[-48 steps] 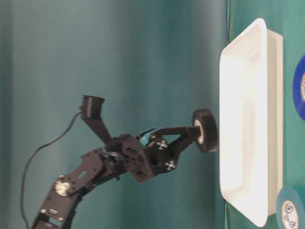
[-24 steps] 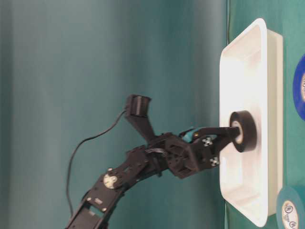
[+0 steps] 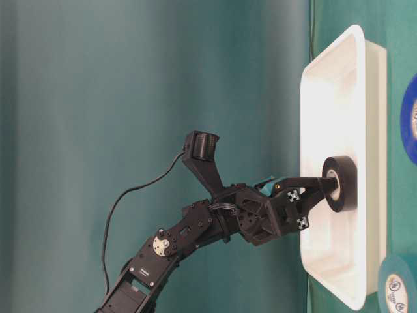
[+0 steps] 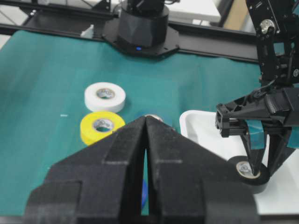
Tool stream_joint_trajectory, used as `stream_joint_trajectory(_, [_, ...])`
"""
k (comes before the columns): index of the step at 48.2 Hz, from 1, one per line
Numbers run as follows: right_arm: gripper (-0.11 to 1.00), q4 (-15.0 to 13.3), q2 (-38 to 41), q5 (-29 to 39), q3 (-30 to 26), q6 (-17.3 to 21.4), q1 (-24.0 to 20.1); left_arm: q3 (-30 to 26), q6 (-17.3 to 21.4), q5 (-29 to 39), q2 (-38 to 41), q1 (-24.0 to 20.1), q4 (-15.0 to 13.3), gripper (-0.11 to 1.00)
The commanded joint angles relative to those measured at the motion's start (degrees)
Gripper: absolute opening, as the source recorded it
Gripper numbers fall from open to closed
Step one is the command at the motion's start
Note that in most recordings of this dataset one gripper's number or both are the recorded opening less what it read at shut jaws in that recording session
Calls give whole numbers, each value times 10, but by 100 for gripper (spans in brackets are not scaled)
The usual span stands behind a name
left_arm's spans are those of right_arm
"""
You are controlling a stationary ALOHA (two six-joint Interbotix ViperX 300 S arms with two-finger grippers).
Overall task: Pick up the tape from a random location and place it into the white case.
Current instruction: 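Lower the black roll into the white tray with the left gripper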
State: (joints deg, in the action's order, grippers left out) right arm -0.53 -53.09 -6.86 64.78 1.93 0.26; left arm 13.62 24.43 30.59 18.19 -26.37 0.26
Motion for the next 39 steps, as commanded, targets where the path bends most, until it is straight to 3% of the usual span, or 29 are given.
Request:
stream_joint_trajectory(1, [0,0,4,-4,-11,-1,1,-3,-3,-2,-14,-1,-3,22])
stream_joint_trajectory(10, [0,0,4,-4,-11,-1,0,-4,-4,-2,-16,-1,-3,77])
stream_joint_trajectory(14, [0,0,4,-4,-11,-1,1,-6,-4,-4,-18,-1,-3,95])
stream_joint_trajectory(21, [0,0,4,-4,-11,-1,1,-6,-4,-5,-24,-2,-3,91])
stream_joint_trajectory(39, [0,0,2,-2,-14,0,1,-5,-4,11,-56,4,-4,91])
